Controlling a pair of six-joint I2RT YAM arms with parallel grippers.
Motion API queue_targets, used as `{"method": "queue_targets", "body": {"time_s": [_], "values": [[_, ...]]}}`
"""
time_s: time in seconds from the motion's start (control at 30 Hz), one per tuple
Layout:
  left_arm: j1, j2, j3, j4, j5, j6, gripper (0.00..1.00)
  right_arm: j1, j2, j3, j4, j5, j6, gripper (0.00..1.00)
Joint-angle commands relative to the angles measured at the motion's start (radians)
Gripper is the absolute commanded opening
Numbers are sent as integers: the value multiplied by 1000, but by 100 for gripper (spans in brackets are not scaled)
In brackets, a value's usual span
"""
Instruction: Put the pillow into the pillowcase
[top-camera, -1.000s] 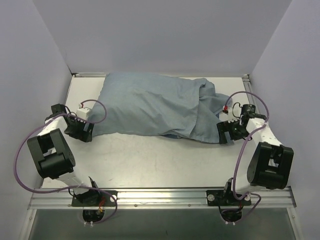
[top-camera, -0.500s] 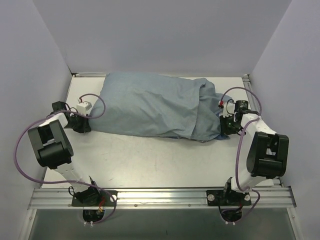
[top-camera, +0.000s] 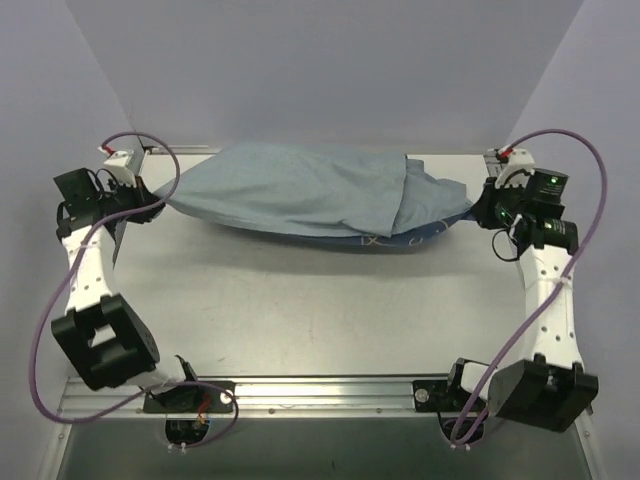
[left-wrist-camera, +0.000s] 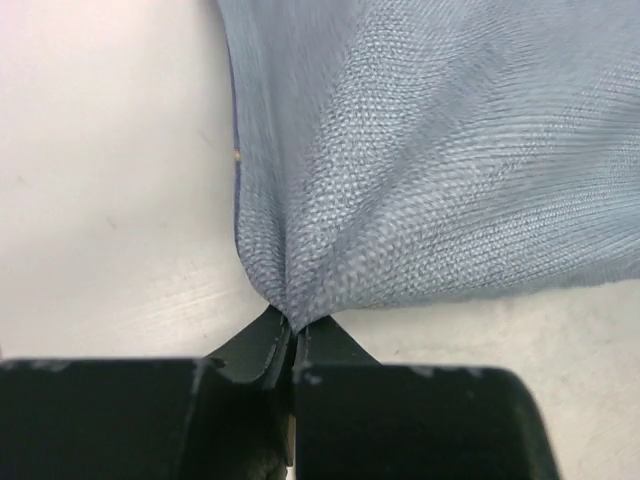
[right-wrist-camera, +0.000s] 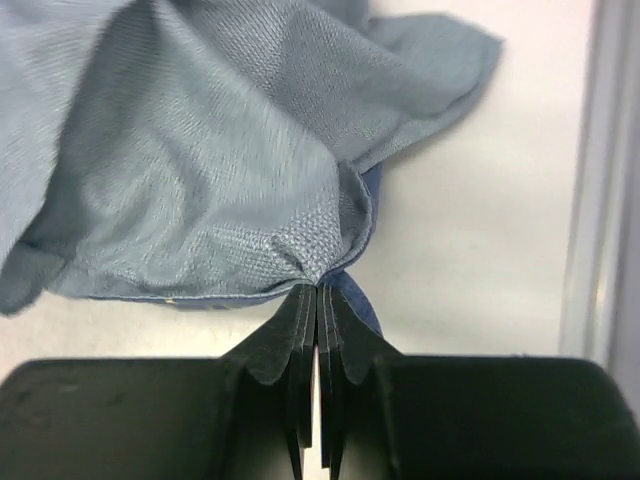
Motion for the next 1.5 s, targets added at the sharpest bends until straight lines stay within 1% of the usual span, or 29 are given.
{"method": "queue_targets", "body": {"time_s": [0.0, 0.1, 0.2, 0.27, 0.33, 0.47, 0.53, 0.63, 0.67, 0.7, 0.73, 0.77, 0.8, 0.83, 0.87, 0.93, 0.97, 1.0, 1.03, 1.07, 1.13, 1.2, 1.23, 1.27, 1.3, 1.33, 1.37, 1.4, 1.47], "values": [[53, -219, 57, 143, 76, -184, 0, -75, -134, 110, -40, -28, 89, 0], [116, -360, 64, 220, 67, -345, 0, -159, -211, 212, -60, -41, 128, 0], [153, -428, 125, 257, 21, -416, 0, -200, -234, 294, -63, -32, 143, 0], [153, -433, 170, 275, 4, -445, 0, -204, -214, 369, -61, -28, 137, 0], [130, -407, 187, 292, -10, -458, 0, -203, -139, 404, -60, -25, 140, 0], [38, -306, 216, 248, -103, -387, 0, -180, 89, 485, -49, 17, 148, 0], [-43, -228, 227, 246, -186, -338, 0, -158, 172, 519, -46, 49, 149, 0], [-107, -57, 288, 266, -252, -309, 0, -88, 344, 587, 34, 87, 149, 0], [-133, 51, 326, 256, -290, -275, 3, -45, 461, 683, 41, 133, 145, 0], [-140, 104, 363, 248, -335, -255, 17, -31, 531, 773, 23, 153, 145, 0], [-141, 160, 479, 230, -372, -254, 33, -22, 609, 865, -50, 181, 142, 7], [-134, 267, 559, 185, -412, -258, 62, -17, 710, 936, -66, 224, 127, 45], [-129, 317, 648, 51, -421, -248, 68, -5, 717, 947, -57, 257, 57, 70], [-126, 355, 820, -17, -430, -237, 78, 1, 715, 949, -52, 288, 35, 100], [-124, 392, 877, -125, -452, -225, 84, 1, 715, 964, -83, 313, 22, 100], [-120, 386, 925, -183, -450, -183, 88, -17, 706, 1012, -193, 292, 21, 100], [-120, 345, 893, -215, -446, -169, 90, -28, 670, 1001, -221, 269, 27, 100], [-120, 315, 855, -221, -430, -139, 97, -40, 639, 975, -247, 196, 30, 100], [-120, 278, 810, -222, -415, -126, 98, -42, 601, 884, -286, 143, 18, 100], [-118, 200, 696, -222, -394, -111, 97, -39, 517, 830, -299, 100, 7, 100], [-126, 118, 571, -225, -334, -80, 98, -8, 434, 672, -368, -13, -18, 100], [-129, 15, 422, -263, -277, -64, 97, 29, 338, 589, -444, -98, -59, 100], [-141, -18, 378, -284, -244, -60, 98, 77, 312, 554, -513, -157, -74, 100], [-147, -72, 297, -339, -237, -59, 97, 110, 259, 459, -532, -178, -82, 100], [-155, -94, 267, -379, -214, -41, 98, 141, 231, 417, -550, -202, -94, 100], [-160, -112, 239, -430, -158, -4, 97, 173, 205, 362, -572, -245, -105, 100], [-170, -138, 210, -544, -46, 42, 97, 252, 159, 272, -574, -262, -110, 100], [-186, -153, 145, -588, -15, 117, 97, 279, 136, 218, -574, -287, -113, 100], [-244, -205, 48, -634, -43, 157, 97, 328, 93, 124, -569, -347, -105, 100]]}}
